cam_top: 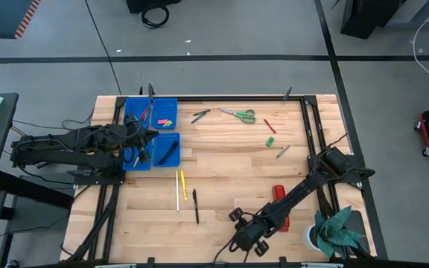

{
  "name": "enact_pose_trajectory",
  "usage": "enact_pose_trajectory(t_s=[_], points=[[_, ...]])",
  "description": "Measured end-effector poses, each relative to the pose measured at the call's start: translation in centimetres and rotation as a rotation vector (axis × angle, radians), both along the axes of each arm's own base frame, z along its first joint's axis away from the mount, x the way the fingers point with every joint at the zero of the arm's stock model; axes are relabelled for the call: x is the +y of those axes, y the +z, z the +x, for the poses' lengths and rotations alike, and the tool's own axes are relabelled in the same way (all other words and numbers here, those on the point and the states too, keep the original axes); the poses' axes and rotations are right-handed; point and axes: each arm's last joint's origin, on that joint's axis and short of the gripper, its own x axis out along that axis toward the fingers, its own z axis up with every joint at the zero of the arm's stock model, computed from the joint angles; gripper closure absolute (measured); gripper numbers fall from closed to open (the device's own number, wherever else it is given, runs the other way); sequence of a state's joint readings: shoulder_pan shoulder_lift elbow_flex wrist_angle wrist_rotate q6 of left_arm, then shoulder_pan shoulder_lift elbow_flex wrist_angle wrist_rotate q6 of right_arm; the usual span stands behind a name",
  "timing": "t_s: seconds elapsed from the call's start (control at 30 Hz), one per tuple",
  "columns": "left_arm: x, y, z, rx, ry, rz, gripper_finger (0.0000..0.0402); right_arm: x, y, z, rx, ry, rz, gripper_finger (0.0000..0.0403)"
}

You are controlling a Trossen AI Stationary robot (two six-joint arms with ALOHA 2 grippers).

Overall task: Sort crayons/erasers/pens/pencils in bins
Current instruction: Put the yellow pencil into the bottom left blue bin

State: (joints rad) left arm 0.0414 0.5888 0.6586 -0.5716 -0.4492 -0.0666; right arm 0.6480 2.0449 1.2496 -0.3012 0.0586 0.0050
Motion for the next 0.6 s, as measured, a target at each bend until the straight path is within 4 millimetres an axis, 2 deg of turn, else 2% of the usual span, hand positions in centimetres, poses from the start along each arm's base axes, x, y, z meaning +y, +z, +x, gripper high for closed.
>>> enact_pose_trajectory(t_s=[0.17, 0.43, 0.6], points=[[0.0, 0.0, 0.0, 0.0, 0.0, 0.0, 0.0381, -0.01, -0.04, 0.0, 0.008, -0.031, 0.014, 0.0296], [0.0, 0.0, 0.0, 0.0, 0.0, 0.0, 0.0381, -0.51, -0.1, 0.48, 0.03, -0.143, 0.07, 0.036], [0.0, 0.0, 0.0, 0.0, 0.001, -0.001, 0.0375, -0.78, -0.14, 0.67, 0.041, -0.174, 0.086, 0.0372]])
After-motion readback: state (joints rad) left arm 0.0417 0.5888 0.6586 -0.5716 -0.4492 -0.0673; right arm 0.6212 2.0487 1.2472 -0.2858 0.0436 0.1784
